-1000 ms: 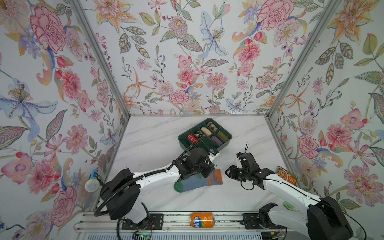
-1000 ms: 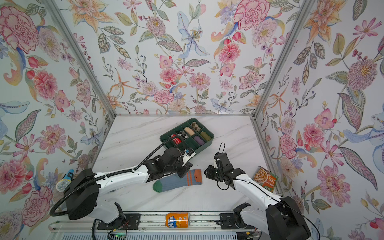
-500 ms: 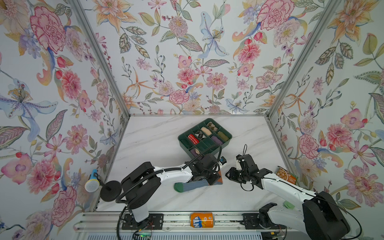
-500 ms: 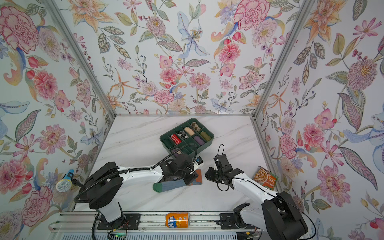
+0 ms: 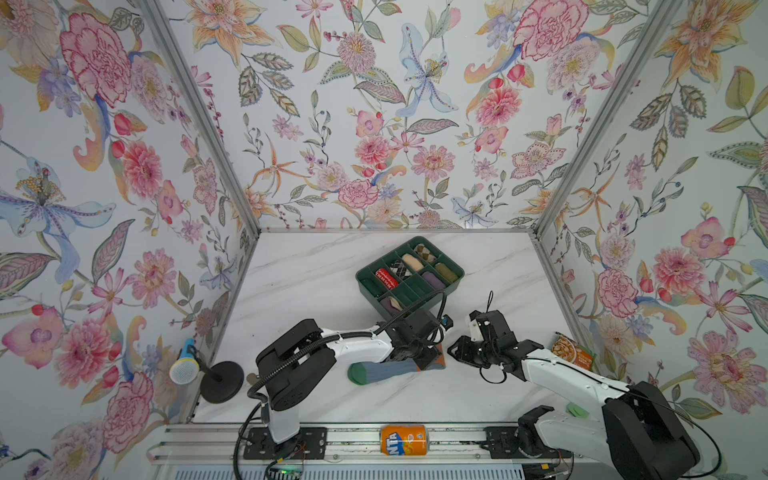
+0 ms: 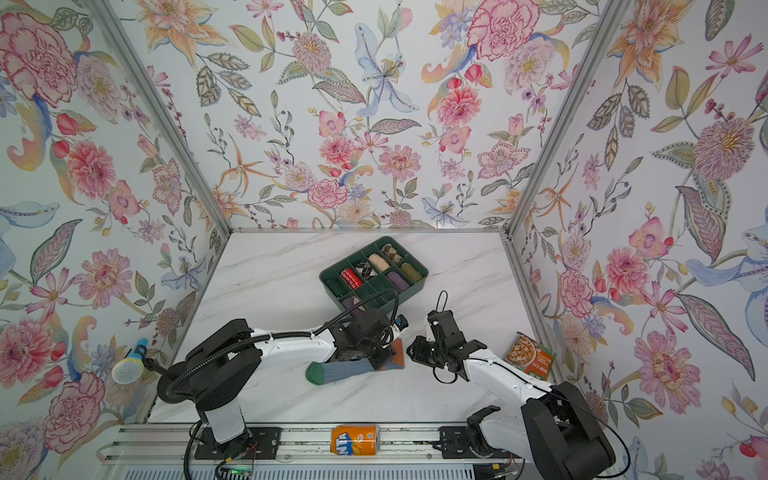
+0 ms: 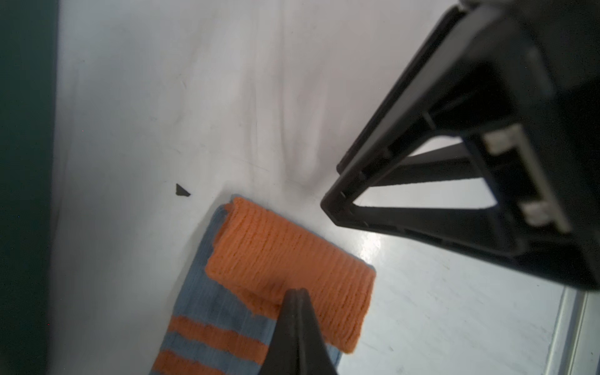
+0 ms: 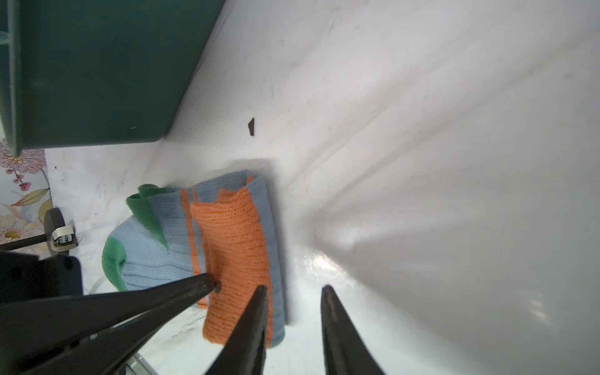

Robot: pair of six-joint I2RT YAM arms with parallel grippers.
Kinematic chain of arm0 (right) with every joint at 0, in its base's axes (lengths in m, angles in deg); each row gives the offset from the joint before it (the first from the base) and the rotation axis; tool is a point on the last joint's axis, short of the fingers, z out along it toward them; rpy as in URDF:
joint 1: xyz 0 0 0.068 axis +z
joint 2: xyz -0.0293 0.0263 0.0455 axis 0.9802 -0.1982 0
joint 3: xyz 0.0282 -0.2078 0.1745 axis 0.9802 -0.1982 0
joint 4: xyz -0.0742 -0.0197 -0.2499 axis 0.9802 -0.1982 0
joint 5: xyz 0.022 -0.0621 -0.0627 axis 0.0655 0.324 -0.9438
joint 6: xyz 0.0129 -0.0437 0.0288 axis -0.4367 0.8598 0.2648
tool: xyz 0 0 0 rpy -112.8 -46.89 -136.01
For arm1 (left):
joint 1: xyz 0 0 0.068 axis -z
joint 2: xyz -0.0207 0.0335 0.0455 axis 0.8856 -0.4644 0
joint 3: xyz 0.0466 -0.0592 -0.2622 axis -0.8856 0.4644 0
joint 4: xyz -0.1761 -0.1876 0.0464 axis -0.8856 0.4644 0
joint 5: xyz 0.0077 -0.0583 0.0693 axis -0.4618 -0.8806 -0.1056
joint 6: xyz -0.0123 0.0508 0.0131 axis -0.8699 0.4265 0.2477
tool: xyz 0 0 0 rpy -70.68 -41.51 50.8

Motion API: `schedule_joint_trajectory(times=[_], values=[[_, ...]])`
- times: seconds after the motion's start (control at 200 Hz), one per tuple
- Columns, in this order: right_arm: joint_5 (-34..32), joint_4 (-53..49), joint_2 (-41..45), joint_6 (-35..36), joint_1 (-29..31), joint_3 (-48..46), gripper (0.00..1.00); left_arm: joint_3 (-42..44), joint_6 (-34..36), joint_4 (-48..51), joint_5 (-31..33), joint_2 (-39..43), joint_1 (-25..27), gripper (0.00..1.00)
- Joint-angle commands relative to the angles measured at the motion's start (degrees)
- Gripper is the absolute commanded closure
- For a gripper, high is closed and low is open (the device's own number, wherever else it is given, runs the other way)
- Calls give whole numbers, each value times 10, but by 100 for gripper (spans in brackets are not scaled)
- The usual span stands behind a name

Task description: Roll the socks

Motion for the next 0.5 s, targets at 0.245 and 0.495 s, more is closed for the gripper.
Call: schedule_joint_trajectory(times=[0.245, 0.495], values=[[34, 53, -20, -17, 3, -26, 70, -27, 0, 19, 20, -26, 3, 100], [48, 79, -30, -24, 3, -35, 70, -31, -2, 30, 18, -39, 3, 100]])
